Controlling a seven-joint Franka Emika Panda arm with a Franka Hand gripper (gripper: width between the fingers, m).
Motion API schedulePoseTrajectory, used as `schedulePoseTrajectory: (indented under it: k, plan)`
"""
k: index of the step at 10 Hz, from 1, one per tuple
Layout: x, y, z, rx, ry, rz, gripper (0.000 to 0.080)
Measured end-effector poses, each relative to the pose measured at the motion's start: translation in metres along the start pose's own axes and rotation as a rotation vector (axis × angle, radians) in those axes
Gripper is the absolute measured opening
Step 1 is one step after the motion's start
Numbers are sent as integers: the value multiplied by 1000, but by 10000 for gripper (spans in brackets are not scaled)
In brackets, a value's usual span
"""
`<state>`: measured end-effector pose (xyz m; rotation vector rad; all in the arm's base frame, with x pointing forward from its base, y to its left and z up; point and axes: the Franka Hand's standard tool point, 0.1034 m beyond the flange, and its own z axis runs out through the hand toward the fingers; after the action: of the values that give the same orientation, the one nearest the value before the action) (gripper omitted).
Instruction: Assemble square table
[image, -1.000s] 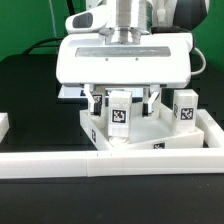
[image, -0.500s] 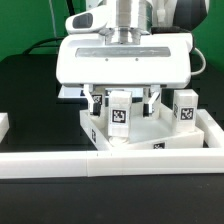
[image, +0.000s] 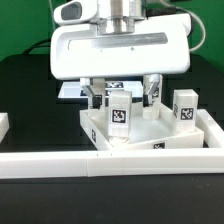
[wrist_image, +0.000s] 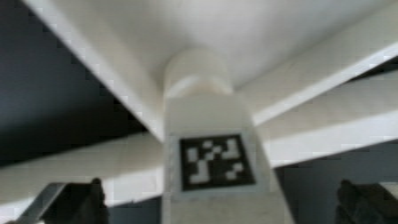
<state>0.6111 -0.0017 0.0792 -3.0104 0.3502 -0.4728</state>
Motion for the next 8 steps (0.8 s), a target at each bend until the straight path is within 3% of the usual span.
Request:
schedulePoseTrajectory:
  k: [3,4,5,6,7,8]
  plan:
    - [3,-1,1,39,-255,35,649]
    - [12,1,5,33,-231,33,649]
    - [10,1,6,30,-234,55,649]
    - [10,1,6,30,-234,54,528]
    - [10,1,6,29,-235,67,528]
    - [9,1,6,20,-236,154,344]
